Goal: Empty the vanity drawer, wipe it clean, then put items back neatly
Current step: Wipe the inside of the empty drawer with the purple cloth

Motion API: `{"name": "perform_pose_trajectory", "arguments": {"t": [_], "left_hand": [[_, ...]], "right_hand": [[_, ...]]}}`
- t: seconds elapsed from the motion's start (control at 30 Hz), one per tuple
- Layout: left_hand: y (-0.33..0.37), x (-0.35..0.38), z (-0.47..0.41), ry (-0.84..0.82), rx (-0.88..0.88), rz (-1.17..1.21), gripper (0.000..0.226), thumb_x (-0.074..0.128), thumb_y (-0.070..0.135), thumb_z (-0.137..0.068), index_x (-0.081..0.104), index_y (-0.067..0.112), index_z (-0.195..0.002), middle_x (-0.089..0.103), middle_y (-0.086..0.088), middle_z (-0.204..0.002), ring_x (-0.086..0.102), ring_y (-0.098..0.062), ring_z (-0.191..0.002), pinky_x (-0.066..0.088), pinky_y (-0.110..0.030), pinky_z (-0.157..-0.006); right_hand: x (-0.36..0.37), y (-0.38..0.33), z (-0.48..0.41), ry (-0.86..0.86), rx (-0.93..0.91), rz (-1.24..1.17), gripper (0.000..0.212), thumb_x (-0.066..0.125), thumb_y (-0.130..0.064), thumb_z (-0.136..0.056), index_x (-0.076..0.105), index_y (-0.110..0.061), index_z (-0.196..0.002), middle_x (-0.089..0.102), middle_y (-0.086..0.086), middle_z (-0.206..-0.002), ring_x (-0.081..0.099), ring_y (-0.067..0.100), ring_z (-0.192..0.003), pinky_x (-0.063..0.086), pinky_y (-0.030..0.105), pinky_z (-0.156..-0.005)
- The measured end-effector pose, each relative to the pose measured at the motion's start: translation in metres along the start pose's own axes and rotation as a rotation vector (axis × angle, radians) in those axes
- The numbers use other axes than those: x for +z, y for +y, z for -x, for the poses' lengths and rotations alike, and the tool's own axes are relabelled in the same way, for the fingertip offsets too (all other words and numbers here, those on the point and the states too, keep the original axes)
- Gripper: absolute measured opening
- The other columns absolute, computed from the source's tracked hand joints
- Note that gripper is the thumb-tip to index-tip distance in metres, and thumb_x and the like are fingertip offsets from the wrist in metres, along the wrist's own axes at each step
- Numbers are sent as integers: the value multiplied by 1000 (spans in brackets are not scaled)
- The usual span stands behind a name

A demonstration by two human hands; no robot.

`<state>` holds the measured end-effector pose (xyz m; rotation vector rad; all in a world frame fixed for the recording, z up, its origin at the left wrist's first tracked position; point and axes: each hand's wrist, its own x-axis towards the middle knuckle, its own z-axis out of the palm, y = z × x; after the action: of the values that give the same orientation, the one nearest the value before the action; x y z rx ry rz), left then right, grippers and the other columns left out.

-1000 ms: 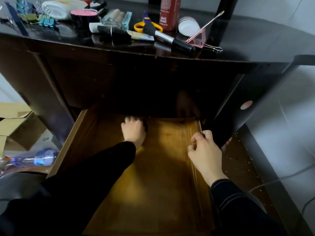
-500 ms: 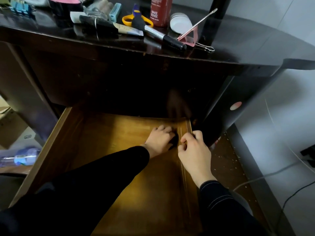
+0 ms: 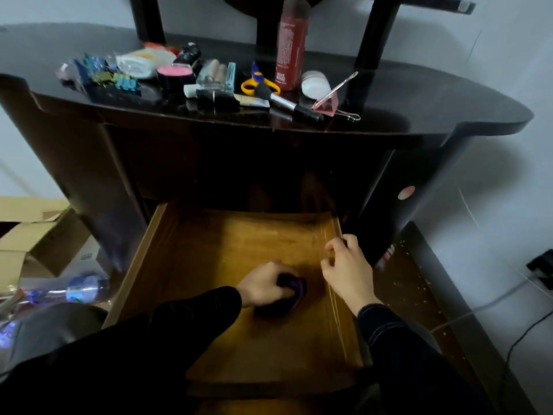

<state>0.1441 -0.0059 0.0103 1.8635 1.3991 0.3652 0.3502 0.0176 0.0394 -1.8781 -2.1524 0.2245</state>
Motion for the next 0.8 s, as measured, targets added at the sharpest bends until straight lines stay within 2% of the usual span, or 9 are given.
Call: {"name": "perform_pose_trajectory", "arguments": {"t": [0.1,0.2,0.3,0.37,0.43,0.53,0.67,0.73,0.8], "left_hand": [[0,-36,17,91,-144,528,30,71,21,-92,65,23,-121,69,-1,-112,70,-14,-94,57,-23,-76],[1,-60,36,194,-134,902,34,70,11,-91,64,16,-124,72,-11,-109,74,-25,-91,58,-29,-71],[7,-72,53,255,-68,1052,44,72,9,-84,63,14,-127,73,-14,-110,73,-34,-94,59,-35,-74],[12,-73,61,301,-28,1043,50,72,7,-79,63,16,-128,70,-15,-117,71,-34,-100,60,-39,-83],[14,-71,69,374,-10,1007,54,74,2,-77,63,17,-128,67,-14,-121,71,-31,-103,60,-39,-86],[11,-74,83,452,-14,905,62,75,-4,-73,62,19,-128,65,-14,-119,72,-27,-100,59,-33,-81],[-11,-93,106,492,-75,703,57,75,9,-69,65,25,-122,66,-6,-117,68,-19,-105,57,-29,-85],[-30,-105,117,627,-107,528,37,75,7,-78,72,28,-108,70,-2,-105,68,-11,-95,53,-18,-76],[-53,-117,126,818,-174,330,31,69,3,-83,73,31,-96,71,3,-96,66,-6,-88,49,-14,-72]], "right_hand": [[-8,-2,14,10,-14,36,41,61,-34,-97,51,-22,-135,30,4,-152,40,26,-136,50,34,-98],[-17,-17,24,46,-94,-194,48,64,-34,-96,45,-28,-140,36,-4,-149,42,17,-134,44,27,-98],[-22,-54,34,-268,-63,-659,63,63,-52,-94,32,-40,-148,40,-14,-143,47,7,-126,46,34,-105],[-22,-80,40,-402,22,-964,68,61,-69,-86,33,-51,-145,44,-24,-132,52,1,-121,48,33,-104],[-15,-100,40,-453,57,-1249,55,65,-68,-84,45,-57,-134,60,-29,-122,63,0,-113,55,28,-94],[3,-126,36,-512,95,-1520,52,71,-51,-89,56,-36,-136,70,-3,-126,68,19,-116,57,46,-98],[32,-146,32,-555,225,-1577,44,77,-33,-86,65,-20,-126,75,9,-115,73,27,-105,61,44,-86],[48,-147,31,-595,274,-1535,35,76,-29,-90,66,-20,-122,77,5,-108,74,24,-99,61,44,-85],[61,-147,27,-612,280,-1406,33,76,-29,-90,64,-24,-120,77,0,-106,74,20,-97,61,45,-88]]}}
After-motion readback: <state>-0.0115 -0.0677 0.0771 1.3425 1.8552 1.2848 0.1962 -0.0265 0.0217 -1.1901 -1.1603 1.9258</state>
